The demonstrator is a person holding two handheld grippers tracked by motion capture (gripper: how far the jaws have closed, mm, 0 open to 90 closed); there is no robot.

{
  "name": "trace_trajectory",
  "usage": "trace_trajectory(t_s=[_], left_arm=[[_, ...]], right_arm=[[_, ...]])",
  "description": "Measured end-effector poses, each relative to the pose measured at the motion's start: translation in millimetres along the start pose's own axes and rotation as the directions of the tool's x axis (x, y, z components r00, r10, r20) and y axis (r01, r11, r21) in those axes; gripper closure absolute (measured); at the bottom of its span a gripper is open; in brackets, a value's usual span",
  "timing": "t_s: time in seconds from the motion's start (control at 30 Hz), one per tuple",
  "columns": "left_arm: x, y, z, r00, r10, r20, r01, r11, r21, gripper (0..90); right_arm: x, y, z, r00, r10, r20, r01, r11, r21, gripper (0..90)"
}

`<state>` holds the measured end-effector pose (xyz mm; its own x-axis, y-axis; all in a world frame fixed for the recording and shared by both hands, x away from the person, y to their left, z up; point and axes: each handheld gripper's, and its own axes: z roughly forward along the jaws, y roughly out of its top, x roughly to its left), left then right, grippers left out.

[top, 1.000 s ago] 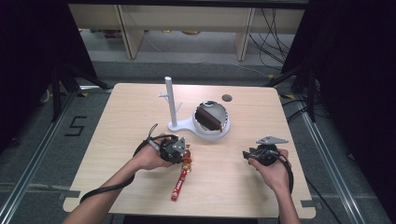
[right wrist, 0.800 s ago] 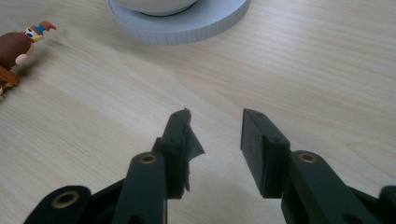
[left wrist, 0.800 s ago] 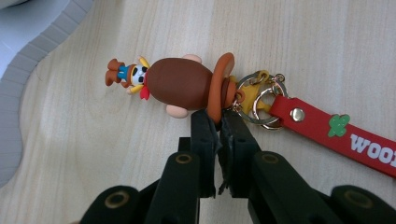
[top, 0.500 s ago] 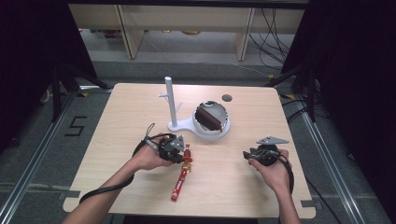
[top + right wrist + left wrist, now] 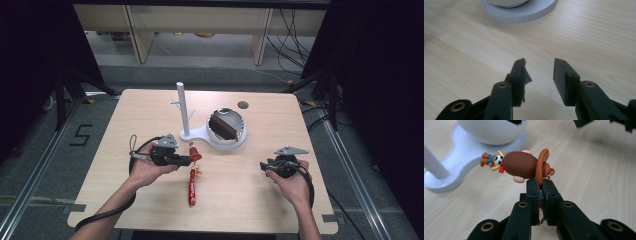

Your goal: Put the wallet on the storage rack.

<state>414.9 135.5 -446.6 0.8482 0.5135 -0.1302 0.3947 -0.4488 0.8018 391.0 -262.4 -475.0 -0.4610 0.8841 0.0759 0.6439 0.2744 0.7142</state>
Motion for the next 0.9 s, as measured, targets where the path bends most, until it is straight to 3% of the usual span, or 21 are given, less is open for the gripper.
trace_trajectory(t_s=[0.07,0.3,0.6,0.67,0.73,0.77,0.9], left_arm=[[-0.2,1.2,-9.6,0.9991,-0.031,-0.028,0.03,0.9977,-0.06,84.2],[1.1,4.2,-31.0,0.9904,-0.097,-0.099,0.079,0.9819,-0.172,84.3],[5.4,6.6,-46.8,0.9767,-0.183,-0.112,0.152,0.9578,-0.244,84.3],[8.0,6.4,-51.7,0.972,-0.21,-0.105,0.176,0.9472,-0.268,84.3],[8.4,6.4,-54.0,0.9687,-0.22,-0.116,0.181,0.9441,-0.275,84.3],[9.1,6.4,-55.2,0.9677,-0.223,-0.119,0.182,0.9419,-0.282,84.3],[11.7,6.2,-61.9,0.9597,-0.25,-0.128,0.2,0.9282,-0.314,84.3]], right_arm=[[-0.3,0.2,0.7,1.0,-0.008,-0.003,0.008,1.0,-0.005,62.5],[-1.1,-0.3,1.4,0.9996,-0.029,0.005,0.029,1.0,-0.007,62.4],[-0.9,-0.4,1.5,0.9996,-0.027,0.006,0.027,1.0,-0.012,62.3],[-1.0,-0.7,3.1,0.9997,-0.023,0.0,0.023,0.999,-0.024,62.2],[-1.1,-0.6,2.5,0.9997,-0.025,0.004,0.025,1.0,-0.015,62.1],[-0.2,-0.4,2.9,1.0,-0.003,-0.008,0.003,1.0,-0.011,62.1],[0.0,-0.2,2.6,0.9998,-0.009,-0.018,0.009,1.0,0.004,62.2]])
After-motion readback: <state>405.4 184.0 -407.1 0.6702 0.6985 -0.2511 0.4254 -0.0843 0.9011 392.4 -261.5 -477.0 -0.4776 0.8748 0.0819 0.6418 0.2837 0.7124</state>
